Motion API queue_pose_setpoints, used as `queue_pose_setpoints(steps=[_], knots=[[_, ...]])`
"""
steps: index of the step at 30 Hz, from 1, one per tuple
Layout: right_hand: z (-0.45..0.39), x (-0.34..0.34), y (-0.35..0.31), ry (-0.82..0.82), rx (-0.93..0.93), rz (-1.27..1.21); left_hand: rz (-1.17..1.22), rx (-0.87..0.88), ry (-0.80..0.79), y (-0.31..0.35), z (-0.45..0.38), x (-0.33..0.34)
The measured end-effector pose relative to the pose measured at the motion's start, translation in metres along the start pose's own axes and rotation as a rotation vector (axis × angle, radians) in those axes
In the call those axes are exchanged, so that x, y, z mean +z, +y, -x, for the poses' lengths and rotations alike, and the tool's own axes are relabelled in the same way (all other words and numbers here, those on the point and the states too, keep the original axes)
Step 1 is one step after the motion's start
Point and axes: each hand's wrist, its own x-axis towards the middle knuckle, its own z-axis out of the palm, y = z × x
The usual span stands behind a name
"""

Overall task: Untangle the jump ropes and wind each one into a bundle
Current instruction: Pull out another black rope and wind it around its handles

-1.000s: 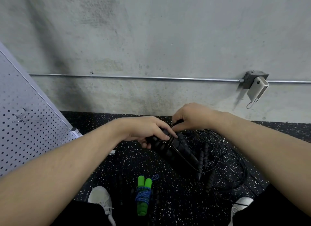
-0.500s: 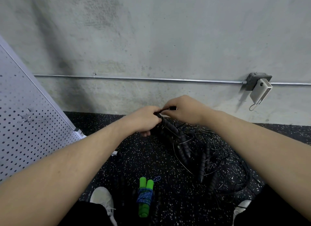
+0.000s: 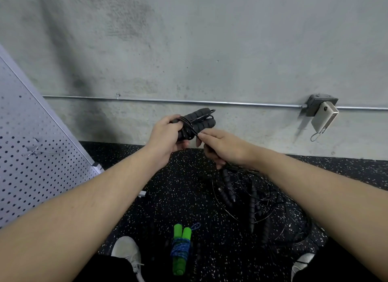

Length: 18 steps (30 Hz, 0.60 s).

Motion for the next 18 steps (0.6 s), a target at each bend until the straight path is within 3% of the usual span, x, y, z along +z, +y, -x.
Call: queue_pose_setpoints(steps=[3,8,11,15,18], knots=[[0.004,0.004,0.001,-0.059,0.024,-0.053,0.153,-0.069,0.014,0.005,0.003,-0.002],[0.006,-0.008,0.017,-0.003,-0.051,0.015,0.443,-0.212,0.061,0.015,-0.001,-0.013],[0.008,-0.008,0.031,-0.029,-0.077,0.132,0.598,-0.304,-0.035,0.02,0.001,-0.021],[0.009,-0.018,0.037,0.096,-0.023,0.324,0.541,-0.337,-0.195,0.022,0.006,-0.026],[0.008,-0.036,0.04,0.223,-0.023,0.39,0.347,-0.317,-0.244,0.023,0.016,-0.021]])
